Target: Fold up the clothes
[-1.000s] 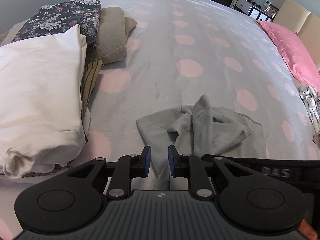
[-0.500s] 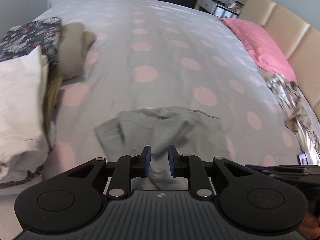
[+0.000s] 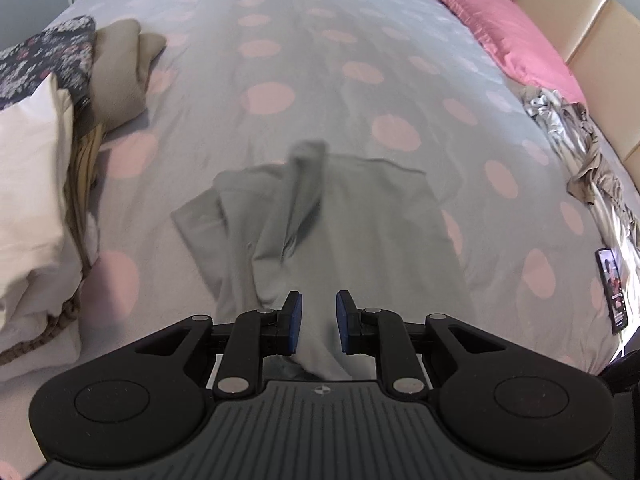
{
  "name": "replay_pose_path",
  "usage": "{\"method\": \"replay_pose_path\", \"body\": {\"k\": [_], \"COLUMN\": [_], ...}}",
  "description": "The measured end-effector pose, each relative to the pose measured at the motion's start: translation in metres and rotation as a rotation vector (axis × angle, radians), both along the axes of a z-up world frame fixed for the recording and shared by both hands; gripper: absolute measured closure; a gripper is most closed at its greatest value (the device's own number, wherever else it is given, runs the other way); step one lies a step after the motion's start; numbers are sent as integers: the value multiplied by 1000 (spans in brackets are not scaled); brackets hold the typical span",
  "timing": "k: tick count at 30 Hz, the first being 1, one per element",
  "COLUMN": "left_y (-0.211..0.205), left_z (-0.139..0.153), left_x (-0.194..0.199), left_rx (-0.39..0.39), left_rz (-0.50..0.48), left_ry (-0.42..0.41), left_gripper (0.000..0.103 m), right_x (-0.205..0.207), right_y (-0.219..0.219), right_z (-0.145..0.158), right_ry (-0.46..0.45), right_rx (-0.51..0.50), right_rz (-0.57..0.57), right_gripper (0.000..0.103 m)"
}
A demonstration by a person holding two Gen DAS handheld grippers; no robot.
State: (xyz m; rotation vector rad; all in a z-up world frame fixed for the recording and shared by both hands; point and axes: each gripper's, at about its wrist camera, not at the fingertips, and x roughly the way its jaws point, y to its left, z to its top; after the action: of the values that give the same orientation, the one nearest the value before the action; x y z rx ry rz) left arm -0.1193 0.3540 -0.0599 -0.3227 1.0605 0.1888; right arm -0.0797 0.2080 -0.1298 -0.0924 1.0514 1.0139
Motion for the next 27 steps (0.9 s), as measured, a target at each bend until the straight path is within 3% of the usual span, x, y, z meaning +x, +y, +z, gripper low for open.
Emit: {"method": "replay_pose_path", "body": {"k": [4, 16, 21, 24, 27], "left_y": [16, 2, 3, 6, 10], "left_z": [1, -16, -13, -16, -24], "left_x": [-12, -40, -59, -71, -81], "left_rx": [-26, -85, -116, -140, -214], "left_rz": [58, -12, 21, 69, 116], "left_ry": [10, 112, 103, 124, 139], "left_gripper": [87, 87, 72, 71, 71], "right_x": [-4, 26, 14, 6, -3], "right_y": [-1, -63, -77, -82, -84], "right_z": [-4, 7, 8, 6, 2], "right_ry": [12, -36, -74, -84, -99], "right_rx": [-35, -133, -184, -214, -260], "right_rz": [29, -146, -127, -94, -62], "right_gripper": [86, 81, 76, 71, 69]}}
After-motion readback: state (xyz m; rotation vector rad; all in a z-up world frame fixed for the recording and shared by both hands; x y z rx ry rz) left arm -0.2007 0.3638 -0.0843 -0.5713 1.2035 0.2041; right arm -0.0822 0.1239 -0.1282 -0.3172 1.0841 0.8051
